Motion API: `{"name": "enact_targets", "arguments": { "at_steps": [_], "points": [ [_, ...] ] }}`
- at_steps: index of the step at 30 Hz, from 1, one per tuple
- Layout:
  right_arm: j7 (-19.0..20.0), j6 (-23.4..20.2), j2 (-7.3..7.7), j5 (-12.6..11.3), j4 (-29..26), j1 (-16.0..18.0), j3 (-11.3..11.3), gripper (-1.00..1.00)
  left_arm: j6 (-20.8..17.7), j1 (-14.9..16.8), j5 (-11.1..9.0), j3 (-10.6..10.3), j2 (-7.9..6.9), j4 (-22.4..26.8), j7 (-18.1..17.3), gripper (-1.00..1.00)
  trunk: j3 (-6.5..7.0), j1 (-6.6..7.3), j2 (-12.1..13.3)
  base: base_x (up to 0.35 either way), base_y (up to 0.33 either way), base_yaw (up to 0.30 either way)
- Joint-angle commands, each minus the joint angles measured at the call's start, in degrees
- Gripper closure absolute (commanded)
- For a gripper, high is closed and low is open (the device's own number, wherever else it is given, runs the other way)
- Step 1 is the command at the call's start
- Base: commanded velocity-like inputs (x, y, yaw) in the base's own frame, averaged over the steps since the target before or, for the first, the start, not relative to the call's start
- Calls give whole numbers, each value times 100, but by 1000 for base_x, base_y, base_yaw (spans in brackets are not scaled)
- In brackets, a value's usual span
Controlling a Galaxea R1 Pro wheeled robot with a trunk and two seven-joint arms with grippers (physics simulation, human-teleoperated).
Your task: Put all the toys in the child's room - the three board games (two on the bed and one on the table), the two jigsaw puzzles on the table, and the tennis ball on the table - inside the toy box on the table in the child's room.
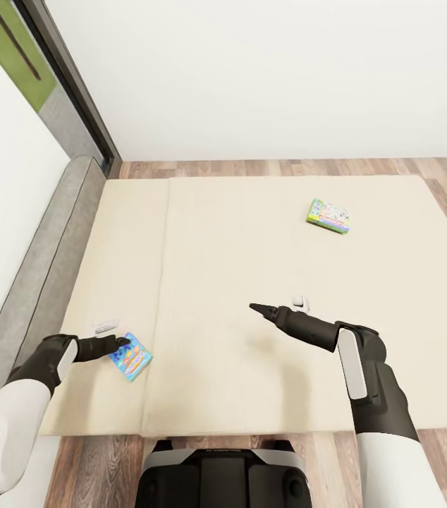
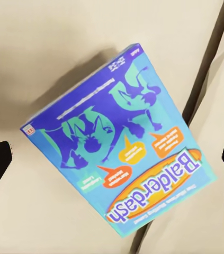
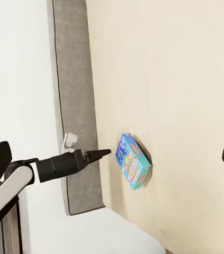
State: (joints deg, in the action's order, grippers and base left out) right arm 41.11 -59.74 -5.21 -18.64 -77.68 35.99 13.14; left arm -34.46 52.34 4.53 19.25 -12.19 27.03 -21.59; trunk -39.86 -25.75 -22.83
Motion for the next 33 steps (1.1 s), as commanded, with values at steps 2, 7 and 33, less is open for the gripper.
{"name": "enact_targets", "arguments": {
  "at_steps": [2,7,33],
  "points": [
    [46,-26,-6,36,-2,5,15,-100,-33,4,48,58,2,5,-45,-100,-15,-3,-9,0,0,0],
    [46,-26,-7,36,-2,5,14,-100,-34,4,48,78,-6,4,-46,-100,-39,-3,-9,0,0,0],
    [46,-26,-6,36,-2,5,22,-100,-31,4,48,87,-146,4,-598,-100,-238,-3,-9,0,0,0]
  ]
}}
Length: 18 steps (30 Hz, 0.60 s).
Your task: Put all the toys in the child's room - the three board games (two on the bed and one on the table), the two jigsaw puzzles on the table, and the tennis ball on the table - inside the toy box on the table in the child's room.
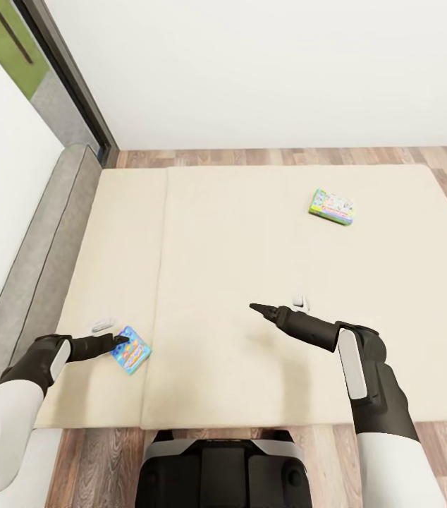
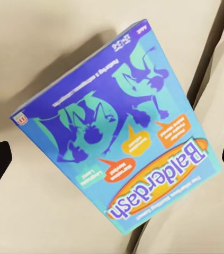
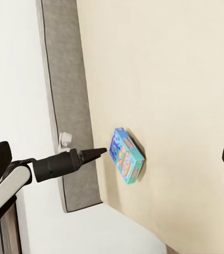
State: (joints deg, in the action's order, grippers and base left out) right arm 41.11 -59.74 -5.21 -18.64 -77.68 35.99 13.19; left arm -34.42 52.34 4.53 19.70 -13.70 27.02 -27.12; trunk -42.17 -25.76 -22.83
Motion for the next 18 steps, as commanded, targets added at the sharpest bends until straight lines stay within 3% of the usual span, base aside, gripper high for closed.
{"name": "enact_targets", "arguments": {
  "at_steps": [1,18],
  "points": [
    [46,-26,-6,36,-1,5,16,-100,-33,4,48,43,0,6,-63,-100,-16,-3,-9,0,0,0],
    [46,-26,-9,29,-5,5,11,-100,-14,4,48,46,-101,6,-197,-100,-171,-3,-9,0,0,0]
  ]
}}
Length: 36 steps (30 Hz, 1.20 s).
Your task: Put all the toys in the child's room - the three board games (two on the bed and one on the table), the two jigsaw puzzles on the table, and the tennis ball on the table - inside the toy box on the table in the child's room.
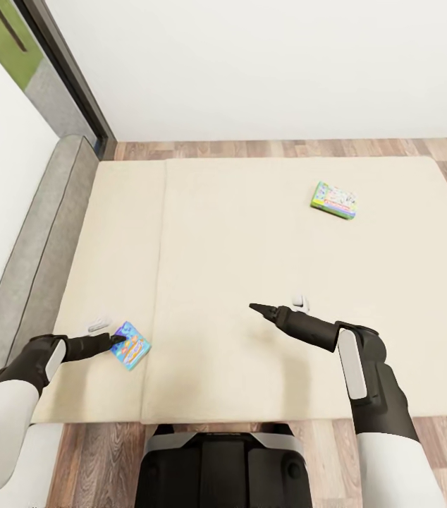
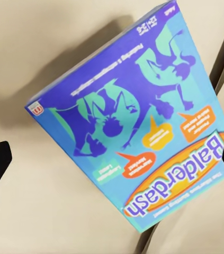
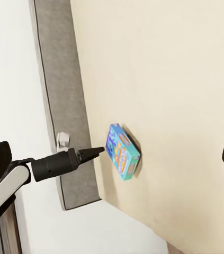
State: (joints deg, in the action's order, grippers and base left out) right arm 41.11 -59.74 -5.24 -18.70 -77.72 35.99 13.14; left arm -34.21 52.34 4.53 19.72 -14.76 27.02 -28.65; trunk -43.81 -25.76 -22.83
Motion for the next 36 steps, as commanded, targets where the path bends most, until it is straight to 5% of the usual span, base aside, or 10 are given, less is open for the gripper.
{"name": "enact_targets", "arguments": {
  "at_steps": [1,36],
  "points": [
    [46,-26,-6,35,-1,4,16,-100,-33,4,48,45,4,5,-56,-100,-16,-3,-9,0,0,0],
    [51,-26,-3,33,-6,4,15,-100,-7,4,51,48,-1,18,-193,-100,-206,-3,-9,0,0,0]
  ]
}}
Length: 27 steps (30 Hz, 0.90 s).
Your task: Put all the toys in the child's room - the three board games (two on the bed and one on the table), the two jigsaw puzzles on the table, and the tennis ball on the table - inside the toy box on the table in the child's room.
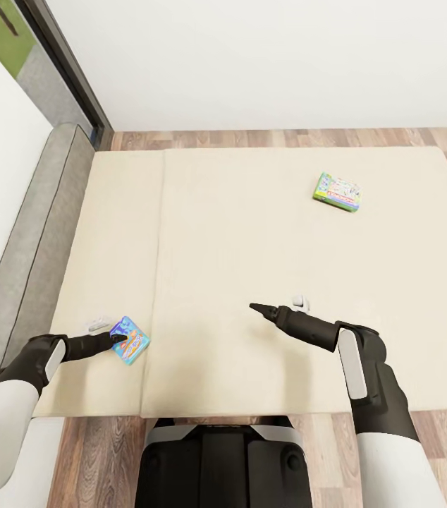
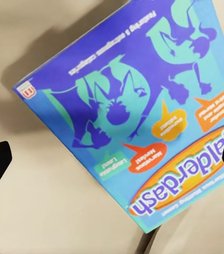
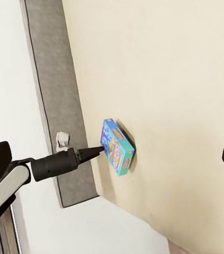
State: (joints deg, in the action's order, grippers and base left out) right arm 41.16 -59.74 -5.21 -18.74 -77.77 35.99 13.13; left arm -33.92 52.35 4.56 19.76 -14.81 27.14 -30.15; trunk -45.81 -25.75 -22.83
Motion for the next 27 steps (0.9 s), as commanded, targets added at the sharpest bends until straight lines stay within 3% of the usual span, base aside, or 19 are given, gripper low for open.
{"name": "enact_targets", "arguments": {
  "at_steps": [1,13,27],
  "points": [
    [47,-26,-6,37,-1,4,16,-100,-36,4,49,44,5,7,-49,-100,-7,-3,-9,0,0,0],
    [49,-26,-6,37,-2,4,15,-100,21,4,53,37,5,36,-297,-100,-7,-3,-9,0,0,0],
    [50,-26,-6,37,-2,4,14,-100,44,4,61,33,12,69,-340,-100,-7,-3,-9,0,0,0]
  ]
}}
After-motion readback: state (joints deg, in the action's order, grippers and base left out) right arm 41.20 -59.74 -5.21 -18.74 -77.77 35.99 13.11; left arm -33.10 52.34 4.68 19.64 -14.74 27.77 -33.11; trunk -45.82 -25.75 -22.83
